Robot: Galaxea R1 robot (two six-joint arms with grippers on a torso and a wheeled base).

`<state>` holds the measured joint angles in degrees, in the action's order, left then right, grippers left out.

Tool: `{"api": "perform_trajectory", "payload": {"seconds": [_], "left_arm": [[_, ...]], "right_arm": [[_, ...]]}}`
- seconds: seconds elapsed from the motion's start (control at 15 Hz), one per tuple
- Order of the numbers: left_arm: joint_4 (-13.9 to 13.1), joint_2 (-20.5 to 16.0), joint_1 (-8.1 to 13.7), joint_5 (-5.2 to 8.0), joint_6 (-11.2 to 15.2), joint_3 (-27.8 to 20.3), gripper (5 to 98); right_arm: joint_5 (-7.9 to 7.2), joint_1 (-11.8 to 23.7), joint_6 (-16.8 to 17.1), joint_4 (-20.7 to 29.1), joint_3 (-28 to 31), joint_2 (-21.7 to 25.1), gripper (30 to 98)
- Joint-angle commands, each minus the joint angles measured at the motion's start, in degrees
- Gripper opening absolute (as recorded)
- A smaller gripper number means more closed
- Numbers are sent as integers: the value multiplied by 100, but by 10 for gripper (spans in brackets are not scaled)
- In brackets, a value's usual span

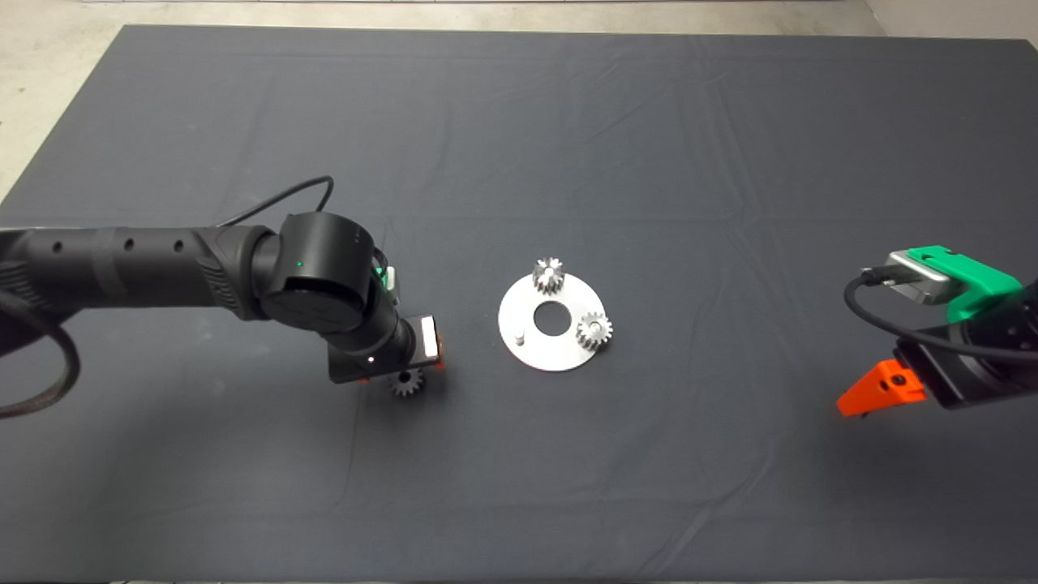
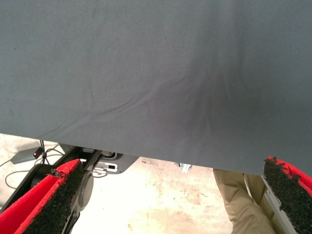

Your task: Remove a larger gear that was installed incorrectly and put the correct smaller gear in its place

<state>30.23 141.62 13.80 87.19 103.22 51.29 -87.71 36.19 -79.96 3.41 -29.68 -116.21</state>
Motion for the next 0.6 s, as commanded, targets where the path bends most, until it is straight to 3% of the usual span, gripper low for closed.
{"api": "perform_trajectory", "payload": {"seconds": [0.0, 0.53], "left_arm": [[114, -33, 53, 185, 3, -68, 793], [114, -50, 50, 193, 14, -106, 793]], "right_arm": [[-554, 151, -29, 204, 17, 23, 977], [-554, 169, -29, 212, 17, 23, 977]]}}
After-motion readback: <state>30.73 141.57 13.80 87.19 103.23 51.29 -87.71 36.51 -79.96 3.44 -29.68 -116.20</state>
